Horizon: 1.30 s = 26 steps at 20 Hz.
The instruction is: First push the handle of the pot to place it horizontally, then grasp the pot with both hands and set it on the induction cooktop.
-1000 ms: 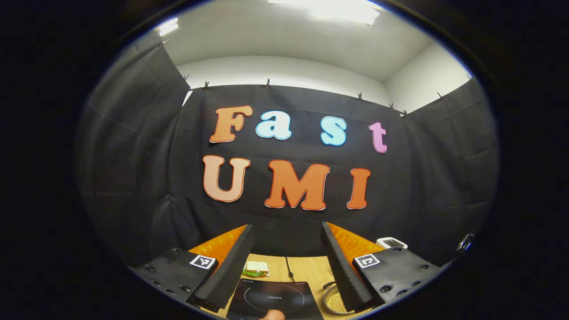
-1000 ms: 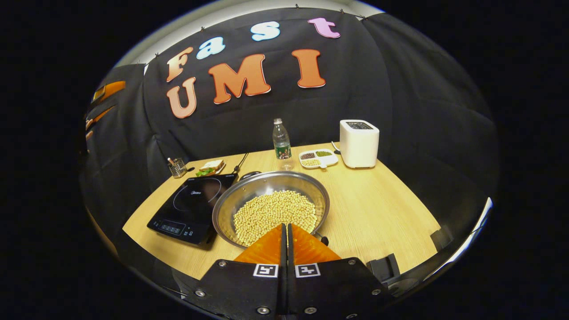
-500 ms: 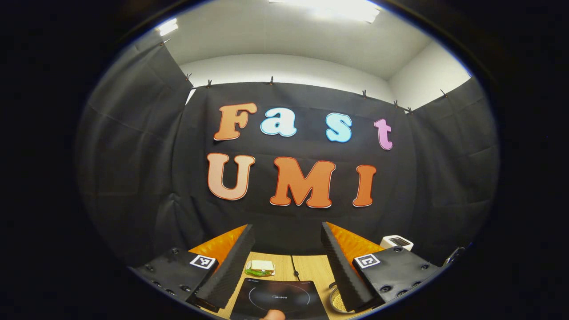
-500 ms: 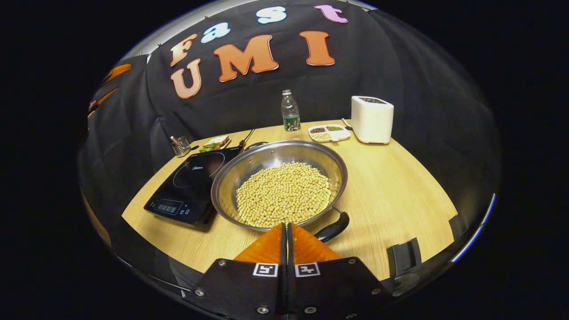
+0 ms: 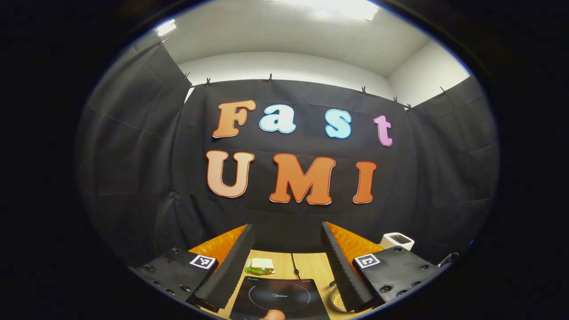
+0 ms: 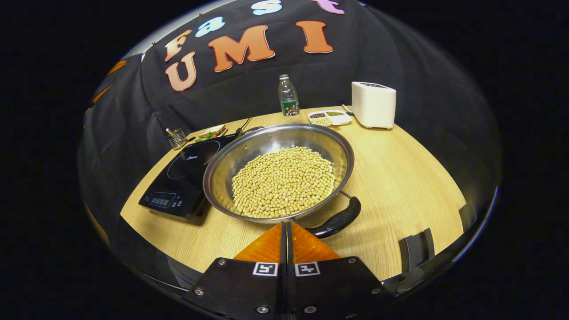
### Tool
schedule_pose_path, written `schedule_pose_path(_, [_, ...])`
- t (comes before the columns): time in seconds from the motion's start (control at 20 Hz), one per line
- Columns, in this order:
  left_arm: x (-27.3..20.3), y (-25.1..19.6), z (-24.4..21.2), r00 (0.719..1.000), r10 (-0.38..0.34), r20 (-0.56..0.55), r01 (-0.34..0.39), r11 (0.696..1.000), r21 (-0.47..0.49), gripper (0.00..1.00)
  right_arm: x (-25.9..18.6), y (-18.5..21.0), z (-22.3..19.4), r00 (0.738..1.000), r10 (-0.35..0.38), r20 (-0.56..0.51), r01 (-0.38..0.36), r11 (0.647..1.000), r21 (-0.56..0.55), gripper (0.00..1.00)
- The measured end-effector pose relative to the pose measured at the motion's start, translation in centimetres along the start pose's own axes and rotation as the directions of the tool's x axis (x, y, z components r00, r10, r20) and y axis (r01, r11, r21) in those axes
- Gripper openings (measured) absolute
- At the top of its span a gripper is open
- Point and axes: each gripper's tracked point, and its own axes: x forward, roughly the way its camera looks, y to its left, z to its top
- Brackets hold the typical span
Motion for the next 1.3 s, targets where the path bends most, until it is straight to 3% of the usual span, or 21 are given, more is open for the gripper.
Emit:
schedule_pose_path(0.65, [0.2, 0.0, -0.3, 1.0, 0.005, 0.004, -0.005, 1.0, 0.006, 0.98, 1.6, -4.0, 2.0, 0.996, -0.087, 0.025, 0.085, 0.994, 0.066, 0.0])
schedule_pose_path(1.3, [1.6, -0.8, -1.0, 1.0, 0.006, -0.008, -0.006, 1.0, 0.013, 0.98, 3.1, -7.2, 4.2, 0.991, -0.13, 0.032, 0.126, 0.987, 0.104, 0.0])
